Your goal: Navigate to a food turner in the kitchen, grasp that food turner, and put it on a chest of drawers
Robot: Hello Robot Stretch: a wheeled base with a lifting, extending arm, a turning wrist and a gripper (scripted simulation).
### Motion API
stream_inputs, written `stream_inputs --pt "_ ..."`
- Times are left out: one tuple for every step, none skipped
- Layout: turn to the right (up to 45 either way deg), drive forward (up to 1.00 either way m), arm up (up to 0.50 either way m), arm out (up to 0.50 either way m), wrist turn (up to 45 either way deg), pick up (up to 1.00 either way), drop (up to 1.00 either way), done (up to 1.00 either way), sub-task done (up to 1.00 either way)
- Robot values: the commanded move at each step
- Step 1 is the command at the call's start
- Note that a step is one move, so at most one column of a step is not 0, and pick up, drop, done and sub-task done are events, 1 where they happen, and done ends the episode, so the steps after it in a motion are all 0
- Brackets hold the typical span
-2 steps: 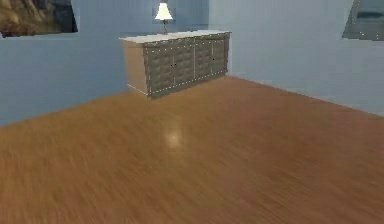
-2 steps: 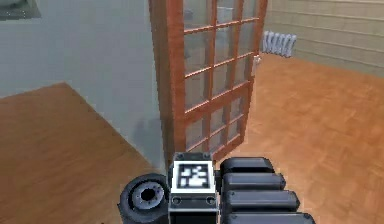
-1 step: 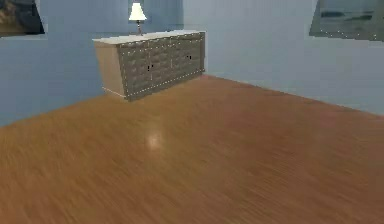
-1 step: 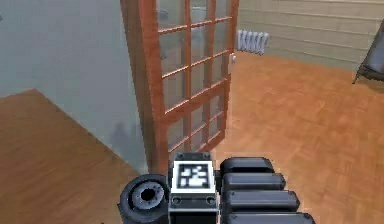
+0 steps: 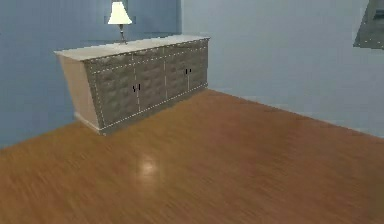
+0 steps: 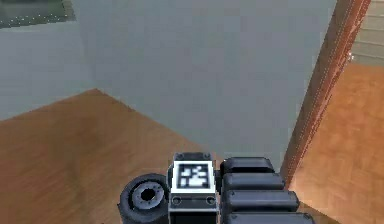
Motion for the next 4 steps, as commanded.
stream_inputs --pt "0.0 1.0 0.0 0.0 0.0 0.0 0.0 0.0 0.0" --pt "0.0 1.0 0.0 0.0 0.0 0.0 0.0 0.0 0.0" --pt "3.0 0.0 0.0 0.0 0.0 0.0 0.0 0.0 0.0" --pt "0.0 0.5 0.0 0.0 0.0 0.0 0.0 0.0 0.0"
